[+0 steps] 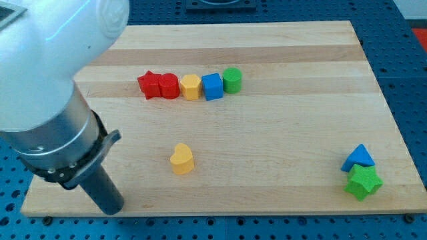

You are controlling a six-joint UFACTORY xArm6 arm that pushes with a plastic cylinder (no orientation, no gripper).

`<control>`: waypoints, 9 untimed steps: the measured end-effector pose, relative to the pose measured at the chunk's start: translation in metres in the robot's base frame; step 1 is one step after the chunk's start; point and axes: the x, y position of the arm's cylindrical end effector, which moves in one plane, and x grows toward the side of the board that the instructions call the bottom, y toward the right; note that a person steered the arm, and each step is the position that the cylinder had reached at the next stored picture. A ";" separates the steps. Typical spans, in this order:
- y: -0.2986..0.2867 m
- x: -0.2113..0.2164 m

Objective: Move the heart at the bottom of the hexagon

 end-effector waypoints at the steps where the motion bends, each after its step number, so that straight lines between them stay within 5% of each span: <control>1: 0.060 -0.015; 5: 0.087 -0.057; 7: 0.095 -0.124; 9: 0.146 -0.066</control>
